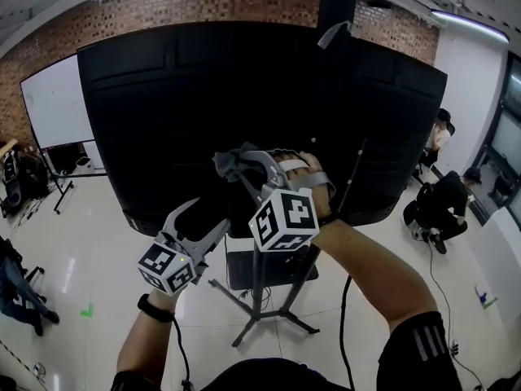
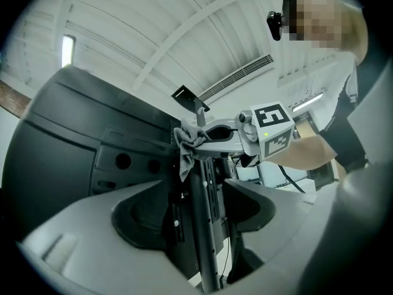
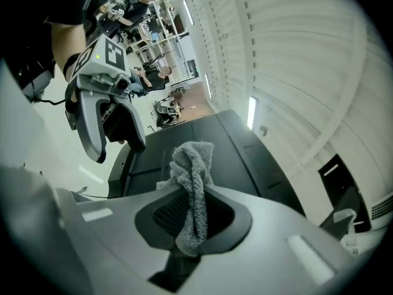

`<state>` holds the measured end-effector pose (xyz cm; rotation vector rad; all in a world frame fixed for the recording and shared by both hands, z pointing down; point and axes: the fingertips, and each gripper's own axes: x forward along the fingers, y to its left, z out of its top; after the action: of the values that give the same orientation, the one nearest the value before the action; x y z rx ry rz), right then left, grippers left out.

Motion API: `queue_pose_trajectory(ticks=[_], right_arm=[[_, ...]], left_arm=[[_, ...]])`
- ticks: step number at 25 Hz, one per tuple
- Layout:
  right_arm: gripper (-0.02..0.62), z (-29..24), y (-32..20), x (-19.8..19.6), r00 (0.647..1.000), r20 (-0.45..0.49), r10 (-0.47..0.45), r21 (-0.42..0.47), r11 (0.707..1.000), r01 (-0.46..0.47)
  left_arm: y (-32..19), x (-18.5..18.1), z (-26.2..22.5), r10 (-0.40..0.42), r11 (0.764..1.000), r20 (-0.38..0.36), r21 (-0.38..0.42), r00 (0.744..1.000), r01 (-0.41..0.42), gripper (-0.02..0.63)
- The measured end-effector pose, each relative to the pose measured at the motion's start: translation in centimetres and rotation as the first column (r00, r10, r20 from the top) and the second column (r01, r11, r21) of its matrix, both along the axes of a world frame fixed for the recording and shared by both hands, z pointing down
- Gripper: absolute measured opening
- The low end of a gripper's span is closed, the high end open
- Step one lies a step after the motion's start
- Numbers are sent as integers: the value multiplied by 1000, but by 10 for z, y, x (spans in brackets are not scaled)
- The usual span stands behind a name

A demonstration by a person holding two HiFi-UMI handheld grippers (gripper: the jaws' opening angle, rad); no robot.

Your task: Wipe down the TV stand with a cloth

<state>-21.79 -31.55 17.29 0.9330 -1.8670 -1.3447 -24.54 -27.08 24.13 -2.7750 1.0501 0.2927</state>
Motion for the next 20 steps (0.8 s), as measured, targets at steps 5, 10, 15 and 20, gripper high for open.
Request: queue_pose_trajectory(ticks=[5, 10, 15, 20], right_arm=[[31, -45, 4, 43, 996, 94, -2, 76, 997, -5], [31, -78, -10, 77, 981, 192, 27, 29, 999, -33], [31, -66, -36, 89, 970, 241, 16, -68, 998, 1], [31, -54, -38, 98, 961, 277, 5, -62, 998, 13]], left_arm=[[9, 22, -26, 13, 1000, -1, 29, 1000, -13, 308], [9, 46, -40, 30, 998, -2, 49, 1000, -29, 308], [2, 68, -46, 30, 997, 9, 65, 1000, -30, 308], [-3, 81, -40, 20, 999, 22, 45, 1000, -20, 308]])
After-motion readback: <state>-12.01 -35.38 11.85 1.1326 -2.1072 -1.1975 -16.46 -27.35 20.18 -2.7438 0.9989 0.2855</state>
